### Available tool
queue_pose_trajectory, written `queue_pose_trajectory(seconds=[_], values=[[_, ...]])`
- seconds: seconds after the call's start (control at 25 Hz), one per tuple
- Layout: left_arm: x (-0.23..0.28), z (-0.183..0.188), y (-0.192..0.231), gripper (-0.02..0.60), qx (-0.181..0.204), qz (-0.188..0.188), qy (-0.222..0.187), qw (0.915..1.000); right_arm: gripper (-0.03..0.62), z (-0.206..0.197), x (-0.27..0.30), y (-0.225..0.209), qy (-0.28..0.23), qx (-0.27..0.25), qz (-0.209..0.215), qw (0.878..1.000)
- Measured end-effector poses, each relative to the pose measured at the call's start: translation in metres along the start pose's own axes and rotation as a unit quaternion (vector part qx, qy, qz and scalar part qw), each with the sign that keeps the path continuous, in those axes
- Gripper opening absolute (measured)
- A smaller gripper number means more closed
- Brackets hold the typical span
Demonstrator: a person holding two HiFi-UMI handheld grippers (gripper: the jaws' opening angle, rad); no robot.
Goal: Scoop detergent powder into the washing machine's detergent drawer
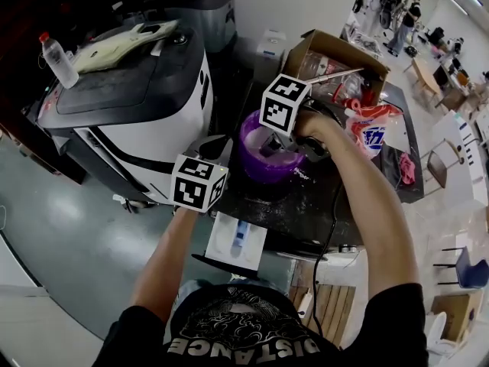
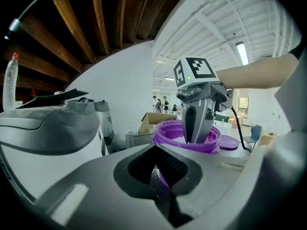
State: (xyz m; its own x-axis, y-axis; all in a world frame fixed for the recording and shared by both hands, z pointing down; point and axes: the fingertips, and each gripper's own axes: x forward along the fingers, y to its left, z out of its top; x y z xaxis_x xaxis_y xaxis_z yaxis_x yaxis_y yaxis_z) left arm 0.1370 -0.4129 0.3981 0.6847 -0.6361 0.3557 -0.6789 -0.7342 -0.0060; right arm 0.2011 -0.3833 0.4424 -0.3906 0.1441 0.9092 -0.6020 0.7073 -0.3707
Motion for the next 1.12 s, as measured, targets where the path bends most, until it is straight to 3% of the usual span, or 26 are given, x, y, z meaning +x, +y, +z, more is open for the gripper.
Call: queue_pose_trajectory(seconds=[0.4, 0.72, 0.88, 1.12], values=[[0.001, 0.007, 0.003, 0.0, -0.001, -0.015, -0.005, 0.9999, 0.037, 0.009, -0.013, 0.004, -0.056, 0.092, 0.022, 0.994], [0.004, 0.011, -0.004, 0.0, 0.012, -0.06, -0.007, 0.9981, 0.038, 0.002, -0.024, 0.007, -0.13, 0.181, 0.028, 0.974], [0.004, 0.015, -0.011, 0.0, 0.023, -0.085, -0.011, 0.9961, 0.038, 0.0, -0.036, 0.003, -0.193, 0.232, 0.025, 0.953], [-0.002, 0.013, -0.018, 0.0, 0.033, -0.111, -0.011, 0.9932, 0.038, -0.006, -0.048, 0.003, -0.293, 0.309, 0.042, 0.904]])
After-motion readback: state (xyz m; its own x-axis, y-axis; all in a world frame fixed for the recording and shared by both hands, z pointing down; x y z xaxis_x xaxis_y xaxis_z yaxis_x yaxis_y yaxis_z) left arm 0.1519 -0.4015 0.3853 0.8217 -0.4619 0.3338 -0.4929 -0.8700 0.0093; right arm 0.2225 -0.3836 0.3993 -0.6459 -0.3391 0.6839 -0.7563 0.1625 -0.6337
